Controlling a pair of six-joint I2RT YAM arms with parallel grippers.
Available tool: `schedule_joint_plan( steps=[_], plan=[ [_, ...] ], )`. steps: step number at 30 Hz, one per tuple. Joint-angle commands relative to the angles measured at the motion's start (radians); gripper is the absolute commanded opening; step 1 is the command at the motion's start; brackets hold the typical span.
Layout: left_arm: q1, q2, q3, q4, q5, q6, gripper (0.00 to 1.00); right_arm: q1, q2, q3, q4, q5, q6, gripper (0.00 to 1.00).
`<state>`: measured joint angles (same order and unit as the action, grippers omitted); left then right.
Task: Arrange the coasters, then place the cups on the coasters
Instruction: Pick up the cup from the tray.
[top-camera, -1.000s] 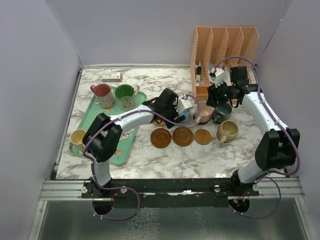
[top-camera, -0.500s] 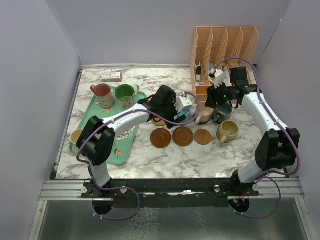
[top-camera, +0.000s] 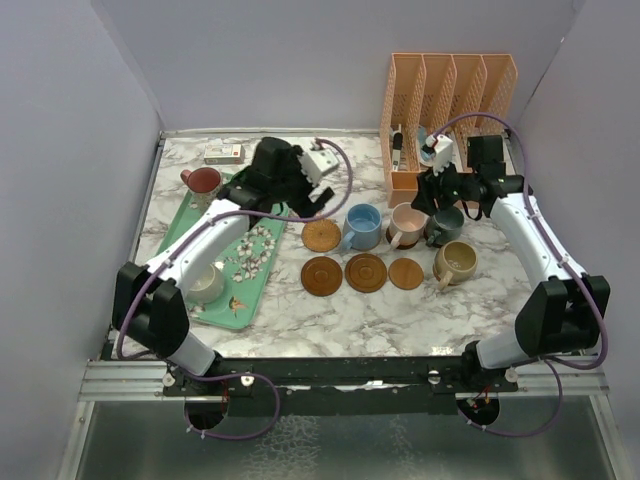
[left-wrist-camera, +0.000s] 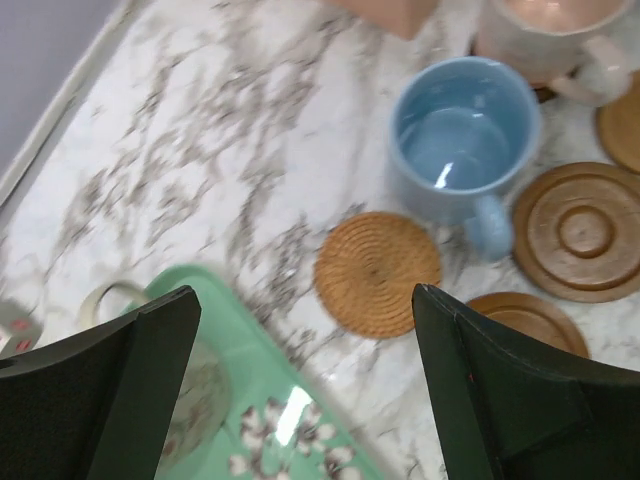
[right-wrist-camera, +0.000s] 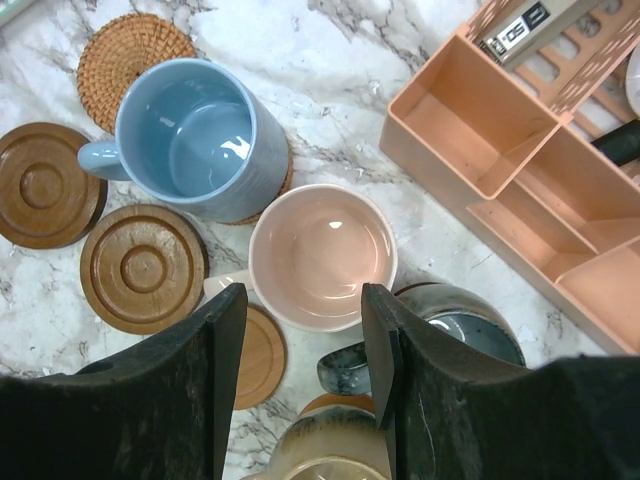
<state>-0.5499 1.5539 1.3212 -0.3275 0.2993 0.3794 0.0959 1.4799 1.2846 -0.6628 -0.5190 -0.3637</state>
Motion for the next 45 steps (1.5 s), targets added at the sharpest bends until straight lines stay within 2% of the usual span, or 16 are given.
schedule_joint_plan(
  steps=[1, 5, 12, 18, 23, 26, 31, 45],
  plan=[
    [0.145, -0.096, 0.002, -0.073, 0.018, -0.006, 0.92, -0.007, -0.041, -0.016, 0.058, 0.004, -0.015, 0.51],
    [0.283, -0.156, -0.014, -0.172, 0.048, 0.025, 0.96, -0.007, -0.050, -0.024, 0.061, 0.006, -0.021, 0.53],
    [0.538, -0.225, -0.070, -0.398, 0.064, 0.077, 0.96, -0.007, -0.043, -0.028, 0.053, -0.014, -0.030, 0.60],
    [0.768, -0.297, -0.135, -0.499, -0.019, 0.177, 0.93, -0.008, -0.046, -0.030, 0.052, -0.016, -0.028, 0.72],
    [0.936, -0.326, -0.138, -0.564, -0.086, 0.270, 0.88, -0.007, -0.040, -0.038, 0.055, -0.021, -0.030, 0.74],
    [0.993, -0.328, -0.161, -0.565, -0.150, 0.317, 0.86, -0.007, -0.032, -0.038, 0.050, -0.031, -0.029, 0.74],
    [1.068, -0.295, -0.182, -0.566, -0.159, 0.370, 0.79, -0.007, -0.012, -0.035, 0.040, -0.043, -0.029, 0.74],
    [1.084, -0.138, -0.188, -0.559, -0.157, 0.398, 0.58, -0.007, 0.008, -0.031, 0.025, -0.052, -0.038, 0.74]
  ],
)
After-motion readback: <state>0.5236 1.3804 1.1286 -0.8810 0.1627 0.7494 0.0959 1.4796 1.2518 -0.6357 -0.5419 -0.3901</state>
